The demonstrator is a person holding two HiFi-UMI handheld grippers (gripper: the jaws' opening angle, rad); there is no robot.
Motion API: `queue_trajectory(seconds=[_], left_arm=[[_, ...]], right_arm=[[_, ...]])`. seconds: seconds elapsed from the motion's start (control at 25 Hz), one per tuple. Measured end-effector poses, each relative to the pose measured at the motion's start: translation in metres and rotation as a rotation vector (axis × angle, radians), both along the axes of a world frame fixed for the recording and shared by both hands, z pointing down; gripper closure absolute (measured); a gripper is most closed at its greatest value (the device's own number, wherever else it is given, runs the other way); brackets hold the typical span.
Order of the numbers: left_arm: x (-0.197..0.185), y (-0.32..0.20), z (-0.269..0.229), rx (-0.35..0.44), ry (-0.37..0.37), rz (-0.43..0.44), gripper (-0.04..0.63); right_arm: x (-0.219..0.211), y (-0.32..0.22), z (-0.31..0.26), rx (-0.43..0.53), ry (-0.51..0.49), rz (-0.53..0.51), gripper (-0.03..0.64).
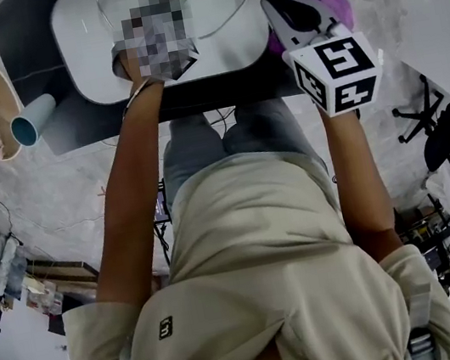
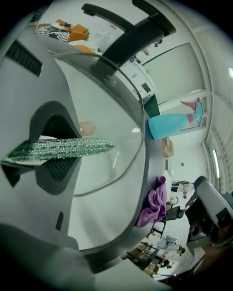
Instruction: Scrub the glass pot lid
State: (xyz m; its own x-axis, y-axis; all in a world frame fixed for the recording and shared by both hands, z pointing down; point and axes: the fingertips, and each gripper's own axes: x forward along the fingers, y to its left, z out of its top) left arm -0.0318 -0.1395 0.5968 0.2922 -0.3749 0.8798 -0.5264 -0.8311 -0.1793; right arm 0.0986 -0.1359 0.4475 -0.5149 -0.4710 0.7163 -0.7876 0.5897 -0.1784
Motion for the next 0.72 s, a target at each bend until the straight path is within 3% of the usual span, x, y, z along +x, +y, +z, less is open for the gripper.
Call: queue_trajectory(seconds=[0.32, 0.72], left_arm=[[0.086, 0.044, 0.021, -0.093, 0.011, 0.231, 0.506], [0.084, 0.053, 0.026, -0.129, 0.012, 0.233, 0.508]], right_arm=[[0.018, 0.005, 0.002, 0.001, -0.004, 0.033, 0.589], [0.028, 0.014, 0.003, 0.003, -0.008, 0.045, 0.589]])
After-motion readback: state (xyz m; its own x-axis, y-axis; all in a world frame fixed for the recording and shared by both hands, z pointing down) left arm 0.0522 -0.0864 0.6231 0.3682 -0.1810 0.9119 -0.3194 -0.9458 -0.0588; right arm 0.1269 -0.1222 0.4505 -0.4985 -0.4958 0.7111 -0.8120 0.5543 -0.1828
